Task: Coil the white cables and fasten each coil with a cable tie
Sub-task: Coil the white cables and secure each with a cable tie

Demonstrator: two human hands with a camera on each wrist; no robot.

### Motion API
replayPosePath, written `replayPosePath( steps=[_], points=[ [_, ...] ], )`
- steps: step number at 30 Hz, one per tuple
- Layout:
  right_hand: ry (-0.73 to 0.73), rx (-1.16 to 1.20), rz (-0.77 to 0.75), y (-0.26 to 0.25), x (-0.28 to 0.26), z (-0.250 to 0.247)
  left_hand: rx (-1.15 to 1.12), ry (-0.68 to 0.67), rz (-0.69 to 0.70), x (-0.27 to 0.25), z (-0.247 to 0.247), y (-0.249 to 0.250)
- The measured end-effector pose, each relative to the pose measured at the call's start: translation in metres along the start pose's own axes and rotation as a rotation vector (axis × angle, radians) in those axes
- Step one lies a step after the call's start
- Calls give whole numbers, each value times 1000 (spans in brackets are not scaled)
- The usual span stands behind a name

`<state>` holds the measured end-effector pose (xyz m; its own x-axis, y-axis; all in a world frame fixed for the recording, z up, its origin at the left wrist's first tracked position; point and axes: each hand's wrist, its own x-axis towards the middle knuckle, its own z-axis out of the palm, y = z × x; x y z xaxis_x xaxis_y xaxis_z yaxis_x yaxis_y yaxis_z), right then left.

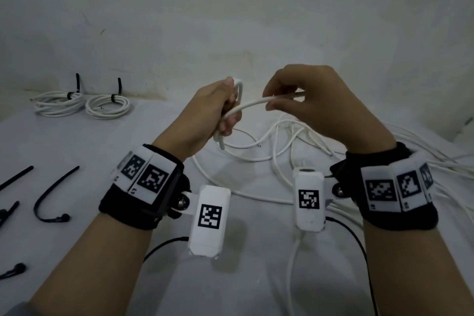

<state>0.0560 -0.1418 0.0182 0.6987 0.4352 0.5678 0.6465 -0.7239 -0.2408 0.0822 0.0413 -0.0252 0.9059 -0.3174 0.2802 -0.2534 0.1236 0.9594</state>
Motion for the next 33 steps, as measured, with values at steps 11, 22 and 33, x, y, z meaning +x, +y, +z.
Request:
replayPosePath(
  steps=[11, 22, 33],
  points=[
    [339, 188, 320, 45, -16, -22, 11, -206, -67, -6, -5, 1],
    [-52, 542, 461, 52, -18, -11, -418, -14, -47, 2, -23, 3],
    [67, 592, 496, 37, -9, 8, -537, -5, 50, 1, -32, 8]
  ],
)
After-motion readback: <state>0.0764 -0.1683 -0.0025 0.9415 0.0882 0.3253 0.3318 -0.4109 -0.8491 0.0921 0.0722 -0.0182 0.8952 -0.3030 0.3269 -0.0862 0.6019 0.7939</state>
